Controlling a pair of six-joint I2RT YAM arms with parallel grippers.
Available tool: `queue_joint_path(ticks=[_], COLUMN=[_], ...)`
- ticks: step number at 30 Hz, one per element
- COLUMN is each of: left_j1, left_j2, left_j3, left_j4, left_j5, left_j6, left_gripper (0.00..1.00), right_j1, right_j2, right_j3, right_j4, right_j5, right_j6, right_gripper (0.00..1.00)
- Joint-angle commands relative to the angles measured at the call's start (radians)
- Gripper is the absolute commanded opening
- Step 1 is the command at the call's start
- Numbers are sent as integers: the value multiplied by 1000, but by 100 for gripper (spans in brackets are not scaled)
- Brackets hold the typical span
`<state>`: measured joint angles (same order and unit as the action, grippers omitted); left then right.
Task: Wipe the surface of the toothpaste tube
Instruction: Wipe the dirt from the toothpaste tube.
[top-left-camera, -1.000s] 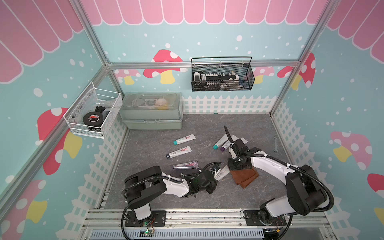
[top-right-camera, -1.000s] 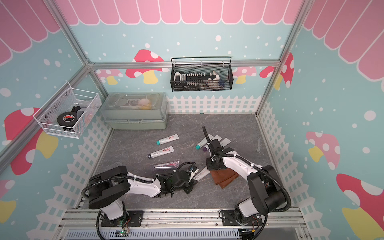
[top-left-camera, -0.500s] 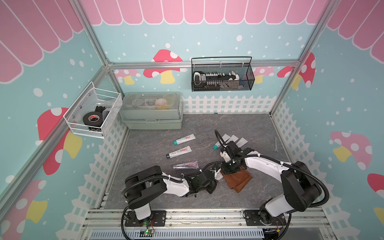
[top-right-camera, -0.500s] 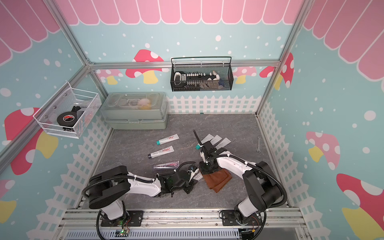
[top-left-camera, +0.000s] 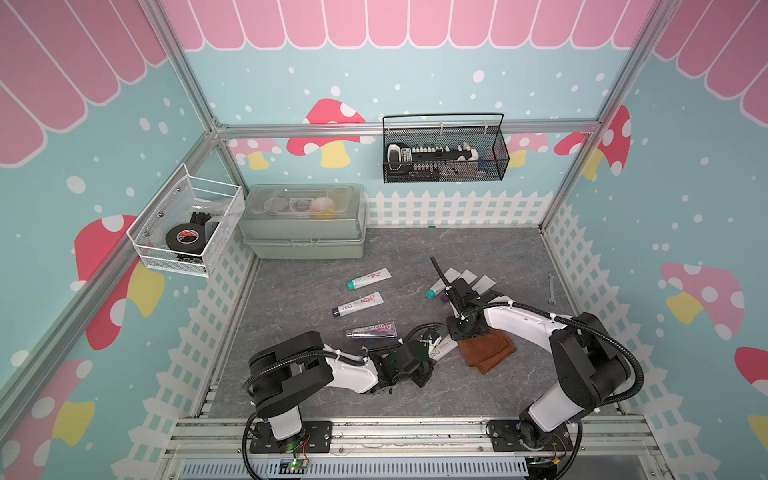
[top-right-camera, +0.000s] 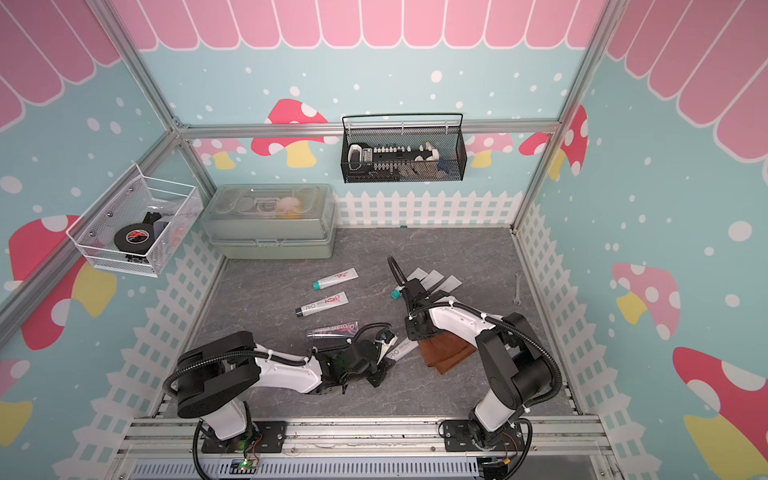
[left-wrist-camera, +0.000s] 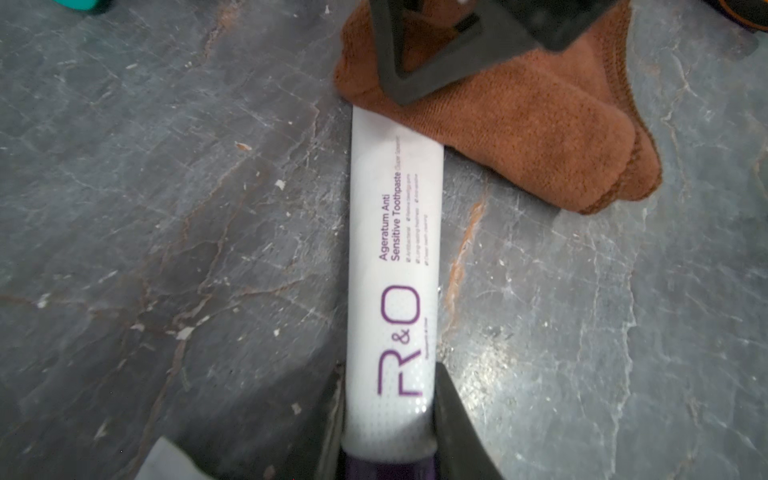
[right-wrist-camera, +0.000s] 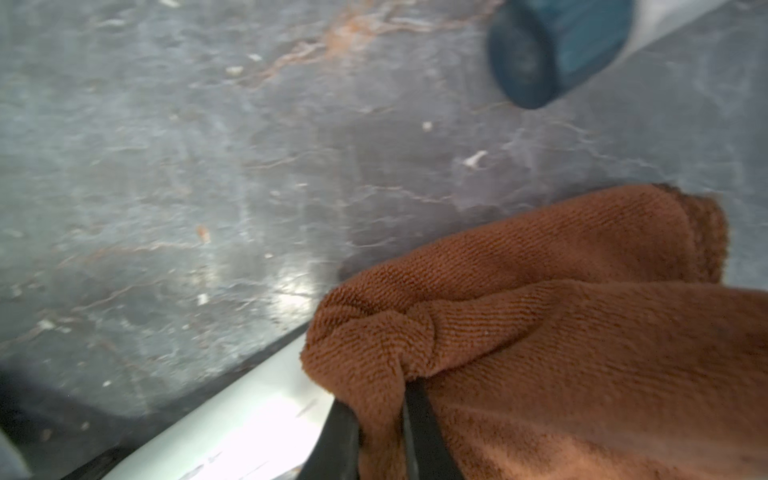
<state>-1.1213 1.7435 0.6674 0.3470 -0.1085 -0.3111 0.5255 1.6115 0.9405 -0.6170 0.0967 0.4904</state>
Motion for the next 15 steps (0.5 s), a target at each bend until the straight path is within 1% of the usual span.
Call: queue_joint_path(ticks=[1, 5, 7, 9, 12, 15], left_j1=[10, 10, 9, 10, 9, 10], left_j2=[9, 22, 28, 33, 34, 27], left_j3=[-20, -11, -8, -5, -2, -3], left_j4=[-36, -35, -34, -30, -33, -36], left_j5=[-20, -13, -8, -7, -7, -10], left_j6=[-24, -22, -21, -21, -19, -20], left_gripper=[18, 18, 18, 18, 18, 18], right_j1=[-18, -16, -11, 3, 26, 36], right_j2=[-55, -151, -166, -162, -117, -38], right_j3=[-38, -40, -43, -55, -78, -72], right_j4=[-70, -54, -40, -7, 49, 45], right_j5=[-24, -199, -307, -373, -405, -347], right_j6=[-9, -24, -30, -24, -2, -8], right_gripper=[14, 14, 15, 15, 15, 14])
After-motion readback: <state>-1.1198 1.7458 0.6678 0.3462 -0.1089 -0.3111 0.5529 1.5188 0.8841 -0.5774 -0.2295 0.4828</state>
